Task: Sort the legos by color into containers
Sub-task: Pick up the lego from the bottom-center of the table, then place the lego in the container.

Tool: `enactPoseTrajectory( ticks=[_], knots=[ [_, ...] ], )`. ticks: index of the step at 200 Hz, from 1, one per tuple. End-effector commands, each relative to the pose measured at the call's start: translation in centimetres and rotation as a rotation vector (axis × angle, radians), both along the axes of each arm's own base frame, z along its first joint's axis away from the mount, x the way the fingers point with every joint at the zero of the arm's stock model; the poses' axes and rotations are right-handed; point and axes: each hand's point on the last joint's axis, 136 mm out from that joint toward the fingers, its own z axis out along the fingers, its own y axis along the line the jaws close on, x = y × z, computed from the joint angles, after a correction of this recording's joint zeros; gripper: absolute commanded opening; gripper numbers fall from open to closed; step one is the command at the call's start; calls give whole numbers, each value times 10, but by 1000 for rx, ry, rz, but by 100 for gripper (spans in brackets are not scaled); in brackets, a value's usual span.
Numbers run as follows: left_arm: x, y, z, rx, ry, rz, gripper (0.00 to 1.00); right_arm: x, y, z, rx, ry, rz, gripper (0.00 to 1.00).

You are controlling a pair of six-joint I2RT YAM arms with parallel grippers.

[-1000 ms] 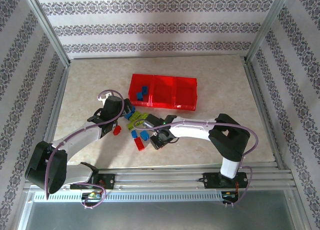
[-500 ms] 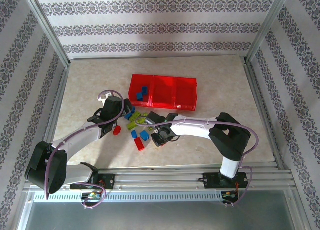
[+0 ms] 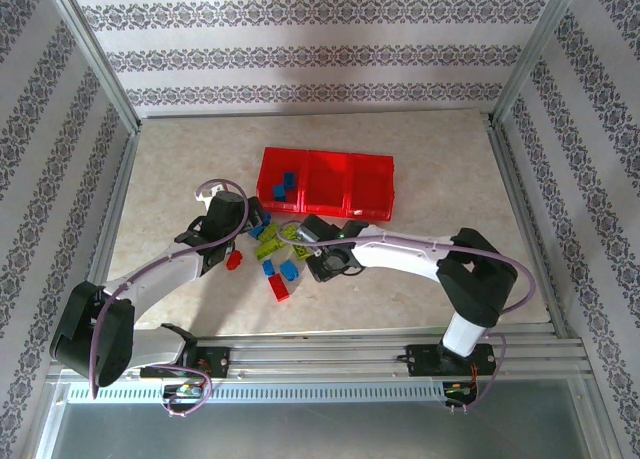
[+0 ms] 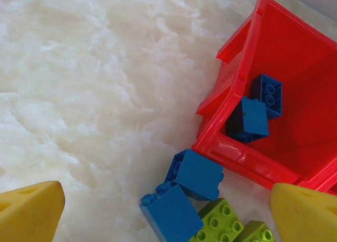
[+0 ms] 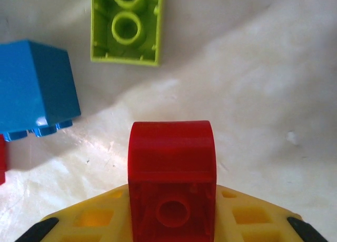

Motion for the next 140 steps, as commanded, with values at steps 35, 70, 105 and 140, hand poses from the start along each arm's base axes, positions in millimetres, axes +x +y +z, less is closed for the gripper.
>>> enactPoseTrajectory(
  ticks=[35,70,105,140],
  knots=[
    [-1,7,6,-6,-10,17,100,60,-3,58,57,-198,-68,29],
    [-1,8,6,-2,-11,17,100,95,4,79,86,-261,-88,29],
    [-2,8,6,-5,-17,14,100,133,5,86,40,-328,-110,29],
    [-4,9,4,2,-9,8,100,166,2,85,32,-350,-155,29]
  ],
)
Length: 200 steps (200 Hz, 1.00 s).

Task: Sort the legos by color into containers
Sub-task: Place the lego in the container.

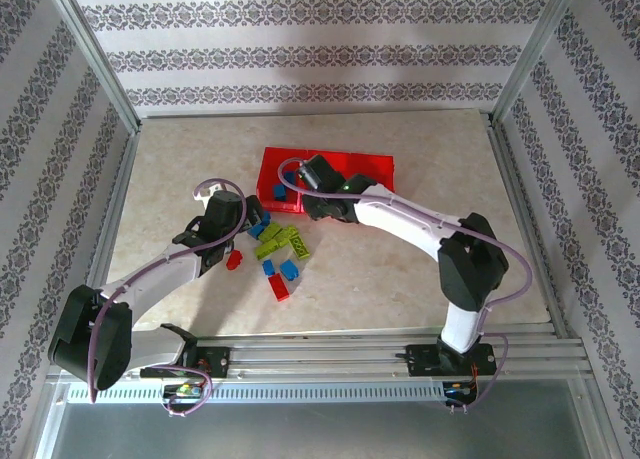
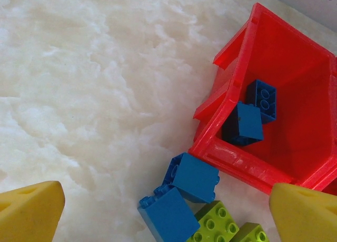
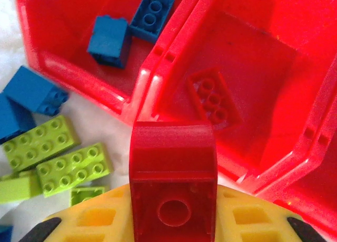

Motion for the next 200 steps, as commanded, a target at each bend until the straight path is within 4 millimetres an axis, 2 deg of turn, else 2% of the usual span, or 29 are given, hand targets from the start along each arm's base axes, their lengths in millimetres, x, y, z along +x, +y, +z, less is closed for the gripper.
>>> enactPoseTrajectory(
  ticks=[1,41,74,98,152,200],
  knots=[
    [-4,8,-2,12,8,6,100,26,-7,-1,-35,-33,-34,29],
    [-6,8,-4,13,15,2,100,54,-4,-13,-31,-21,-49,29],
    [-6,6,-7,18,28,-8,100,68,-5,-22,-28,-4,-63,30],
    [-6,7,-8,23,31,-8,100,74,-8,-30,-31,7,-77,31],
    [-3,4,-12,24,47,-24,100,79,-14,-52,-54,40,-95,41],
    [-1,-5,-20,72,127,-112,100,80,-13,-41,-38,21,-88,53]
  ],
)
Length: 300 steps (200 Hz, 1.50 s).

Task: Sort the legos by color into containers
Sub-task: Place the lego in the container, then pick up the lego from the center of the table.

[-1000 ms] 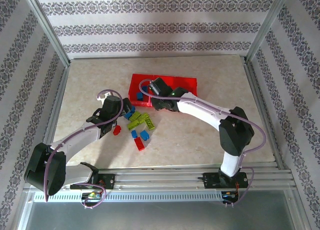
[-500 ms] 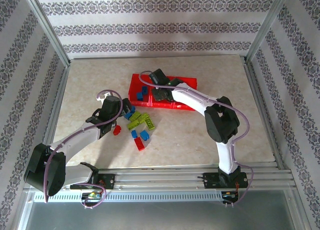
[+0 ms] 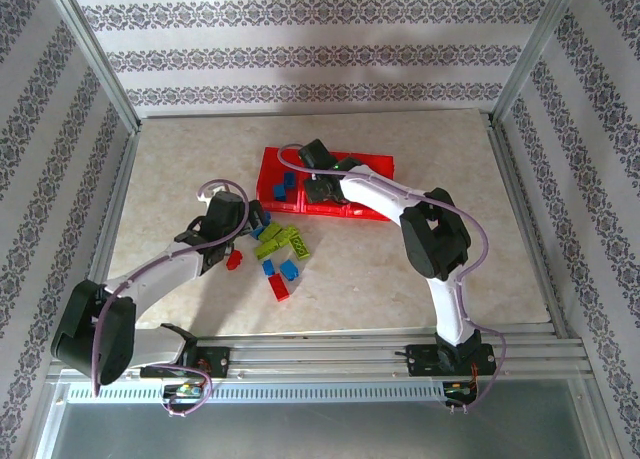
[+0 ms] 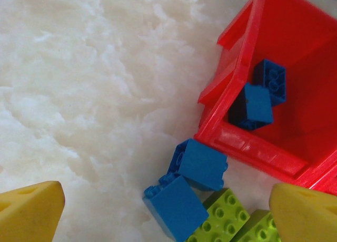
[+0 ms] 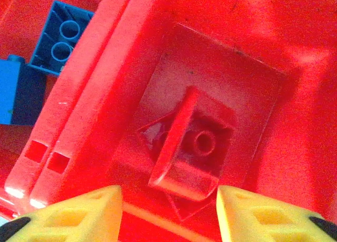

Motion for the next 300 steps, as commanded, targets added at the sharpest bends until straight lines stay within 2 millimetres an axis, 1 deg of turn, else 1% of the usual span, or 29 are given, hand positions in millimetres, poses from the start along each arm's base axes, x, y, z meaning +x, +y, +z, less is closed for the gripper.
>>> enactPoseTrajectory(
  ticks=[1,20,37,62,69,81,86,88,90,91,93,96,108,133,150,160,181,206,220,241,265,300],
  knots=[
    [2,-1,-3,45,62,-58,100,6,-1,14,18,-26,0,53],
    [3,-7,-8,72,109,-112,100,5,-2,21,25,-35,2,55],
    [2,-10,-15,100,164,-153,100,2,-2,31,43,-50,3,58],
    [3,-16,-24,128,229,-214,99,-3,-6,47,76,-79,-6,64],
    [4,-19,-27,130,241,-231,98,-5,-7,52,88,-87,-10,67],
    [5,-21,-31,137,262,-246,97,-10,-9,58,109,-99,-15,74],
    [7,-22,-32,138,266,-251,97,-11,-10,61,117,-104,-18,80],
    [8,-22,-32,139,266,-253,97,-12,-11,62,120,-107,-19,85],
    [8,-22,-33,142,270,-257,97,-13,-11,64,124,-109,-20,94],
    [8,-22,-33,141,270,-258,97,-13,-11,64,124,-109,-20,94],
    [8,-23,-33,141,271,-261,97,-15,-12,65,129,-112,-21,98],
    [9,-23,-34,143,274,-262,97,-16,-12,66,133,-114,-23,98],
    [12,-25,-37,149,283,-271,97,-21,-17,72,145,-125,-39,98],
    [19,-27,-41,163,295,-282,95,-36,-31,76,161,-137,-76,98],
    [25,-29,-44,175,303,-290,94,-45,-41,75,164,-137,-105,98],
    [30,-31,-45,180,307,-295,91,-50,-48,75,164,-139,-130,98],
    [36,-33,-50,191,326,-304,90,-61,-61,74,156,-144,-167,98],
    [43,-36,-55,193,334,-308,89,-72,-74,71,149,-145,-200,98],
    [46,-37,-59,196,341,-310,85,-78,-80,70,149,-146,-214,98],
    [47,-38,-63,201,358,-314,80,-86,-90,68,141,-149,-236,98],
    [46,-34,-68,216,371,-302,79,-92,-99,66,126,-153,-255,98],
    [44,-25,-71,250,383,-274,68,-96,-108,64,104,-162,-278,98]
  ],
)
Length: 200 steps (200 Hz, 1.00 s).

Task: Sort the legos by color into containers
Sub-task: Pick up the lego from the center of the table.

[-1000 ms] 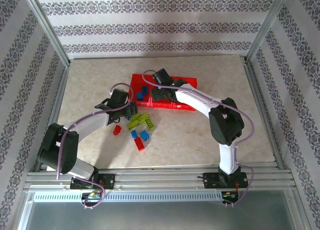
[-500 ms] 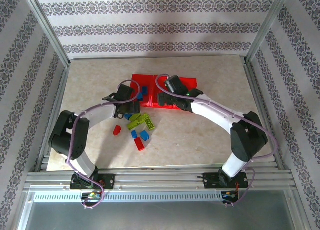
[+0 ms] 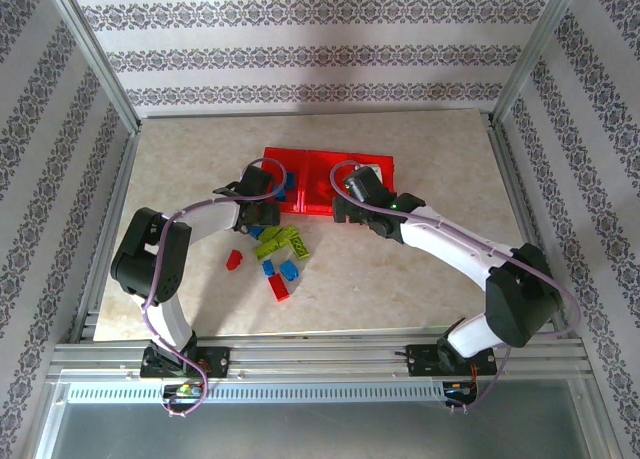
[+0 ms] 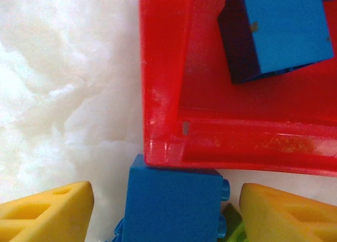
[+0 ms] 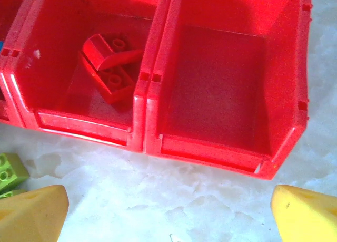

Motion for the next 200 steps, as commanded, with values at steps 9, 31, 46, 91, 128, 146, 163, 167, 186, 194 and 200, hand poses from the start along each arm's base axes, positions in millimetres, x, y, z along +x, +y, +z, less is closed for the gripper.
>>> enactPoseTrajectory(
  ticks=[9,31,46,91,128,146,163,167,186,194,200],
  knots=[
    [-2,17,-2,67,20,30,64,-2,-16,3,-18,-22,-60,98],
    [-3,23,-4,92,21,46,57,-3,-17,4,-17,-26,-64,98],
    [-4,27,-4,108,23,56,53,-3,-18,4,-16,-27,-71,98],
    [-7,33,-7,119,29,75,52,-3,-18,2,-13,-25,-78,98],
    [-10,37,-12,112,40,91,52,-3,-18,3,-13,-29,-81,98],
    [-9,38,-14,96,38,97,52,-3,-19,3,-14,-31,-81,98],
    [-9,38,-16,88,39,104,53,-3,-20,3,-16,-31,-82,98],
    [-9,39,-16,87,38,107,53,-4,-20,3,-17,-32,-81,98],
    [-8,38,-16,81,35,108,52,-4,-21,4,-17,-35,-82,98],
    [-7,39,-16,81,33,111,51,-4,-21,3,-20,-34,-82,98],
    [-7,39,-16,80,32,112,49,-4,-22,3,-21,-33,-84,98]
  ],
)
